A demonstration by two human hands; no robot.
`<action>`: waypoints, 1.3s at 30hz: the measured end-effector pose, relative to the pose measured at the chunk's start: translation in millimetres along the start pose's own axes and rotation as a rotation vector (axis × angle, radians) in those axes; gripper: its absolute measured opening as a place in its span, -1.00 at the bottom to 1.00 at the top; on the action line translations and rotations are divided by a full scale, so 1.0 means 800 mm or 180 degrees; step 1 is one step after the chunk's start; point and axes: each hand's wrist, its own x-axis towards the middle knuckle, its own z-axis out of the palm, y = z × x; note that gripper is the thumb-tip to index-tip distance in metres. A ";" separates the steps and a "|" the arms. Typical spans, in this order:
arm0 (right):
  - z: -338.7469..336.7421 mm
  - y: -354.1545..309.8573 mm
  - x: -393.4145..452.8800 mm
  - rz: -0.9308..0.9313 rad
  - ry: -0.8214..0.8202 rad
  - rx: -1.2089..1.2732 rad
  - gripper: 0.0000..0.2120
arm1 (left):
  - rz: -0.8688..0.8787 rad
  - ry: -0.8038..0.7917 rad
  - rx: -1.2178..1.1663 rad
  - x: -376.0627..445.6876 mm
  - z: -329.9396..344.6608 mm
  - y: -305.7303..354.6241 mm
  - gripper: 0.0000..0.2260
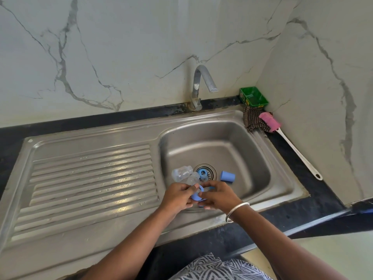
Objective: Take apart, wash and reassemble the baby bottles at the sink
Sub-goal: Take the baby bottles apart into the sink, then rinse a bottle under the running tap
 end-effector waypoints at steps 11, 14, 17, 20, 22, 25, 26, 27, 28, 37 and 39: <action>-0.118 0.023 0.057 -0.0138 0.1097 -0.2650 -0.78 | 0.0028 0.0843 0.0284 0.034 -0.004 -0.004 -0.85; -0.141 0.034 0.083 0.0013 0.0708 -0.3068 -0.72 | -0.0064 0.0967 0.0357 0.046 0.007 -0.003 -0.85; -0.155 0.043 0.105 0.0017 0.0465 -0.3276 -0.65 | -0.0145 0.1023 0.0385 0.057 0.019 -0.003 -0.86; -0.163 0.043 0.118 -0.0078 0.0274 -0.3317 -0.52 | -0.0053 0.1166 0.0420 0.068 0.027 -0.002 -0.83; -0.168 0.039 0.128 -0.0107 0.0245 -0.3216 -0.59 | -0.0042 0.1229 0.0430 0.078 0.029 -0.004 -0.82; -0.166 0.034 0.145 -0.0185 0.0186 -0.3061 -0.71 | -0.0104 0.1322 0.0574 0.092 0.026 -0.007 -0.89; -0.164 0.031 0.153 -0.0239 0.0129 -0.3034 -0.72 | -0.0157 0.1356 0.0669 0.099 0.024 -0.008 -0.87; -0.162 0.029 0.161 -0.0288 0.0080 -0.3003 -0.71 | -0.0208 0.1362 0.0782 0.105 0.024 -0.007 -0.86; -0.157 0.027 0.168 -0.0300 0.0023 -0.2950 -0.69 | -0.0259 0.1347 0.0947 0.109 0.024 -0.005 -0.86; -0.092 0.002 0.228 -0.0664 -0.0427 -0.2822 -0.85 | -0.0015 0.1209 0.2655 0.174 0.010 -0.009 -0.60; -0.081 0.000 0.242 -0.0630 -0.0436 -0.2697 -0.84 | -0.0005 0.1083 0.3150 0.195 0.003 -0.013 -0.50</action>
